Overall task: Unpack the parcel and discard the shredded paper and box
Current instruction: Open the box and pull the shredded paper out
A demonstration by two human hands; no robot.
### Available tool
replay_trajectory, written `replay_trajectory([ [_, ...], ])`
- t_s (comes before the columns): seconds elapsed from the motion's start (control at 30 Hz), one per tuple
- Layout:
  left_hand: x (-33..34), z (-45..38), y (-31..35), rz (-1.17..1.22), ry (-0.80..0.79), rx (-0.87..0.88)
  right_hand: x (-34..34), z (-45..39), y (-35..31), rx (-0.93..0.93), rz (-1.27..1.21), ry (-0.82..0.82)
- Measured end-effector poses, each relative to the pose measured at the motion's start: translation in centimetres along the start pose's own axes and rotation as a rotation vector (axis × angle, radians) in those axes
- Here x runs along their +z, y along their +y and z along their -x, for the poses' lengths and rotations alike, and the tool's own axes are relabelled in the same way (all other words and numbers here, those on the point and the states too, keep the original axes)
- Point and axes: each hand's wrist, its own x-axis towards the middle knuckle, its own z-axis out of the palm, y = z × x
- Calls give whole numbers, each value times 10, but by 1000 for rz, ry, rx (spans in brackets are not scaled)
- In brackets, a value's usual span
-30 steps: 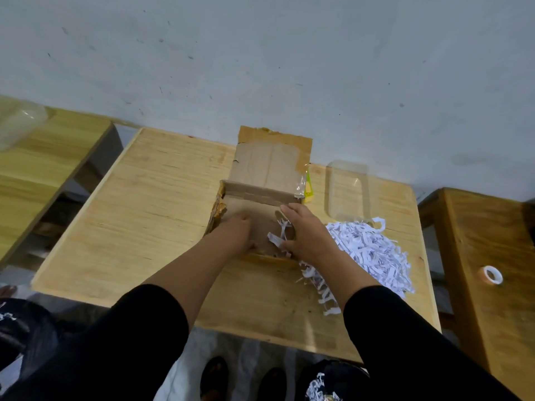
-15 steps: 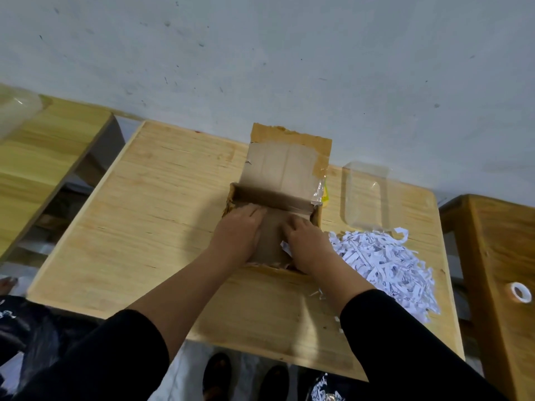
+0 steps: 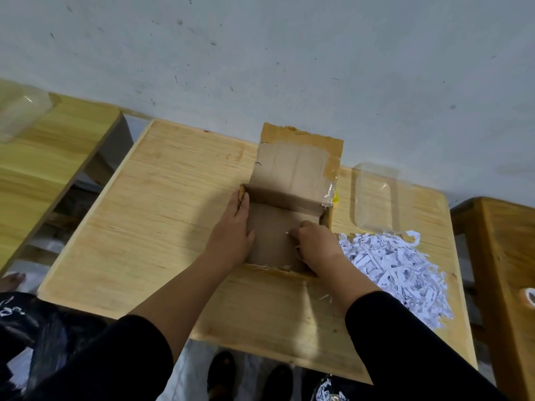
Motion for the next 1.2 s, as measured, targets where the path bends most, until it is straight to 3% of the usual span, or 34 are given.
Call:
replay_trajectory([
  [0.13,-2,0,2,23,0,-14,-1,1,1,19,-37,20],
  [0.23,-2,0,3,40,6,-14,-5,1,2,82,-224,38],
  [0.37,0,0,2,44,13,-19,-12,6,1,168,-642,255],
  [0.57,-1,-1,2,28,10,-19,-30,24,18,302,-925,468],
  [0.93,-12,1,23,-105,11,13,-31,76,79,509,-777,610],
  [1.07,-1,1,60,-226,28,294,-16,95,93,508,-628,420],
  [1.2,15,9,116,29,-129,432,-2,112,108,433,-591,355],
])
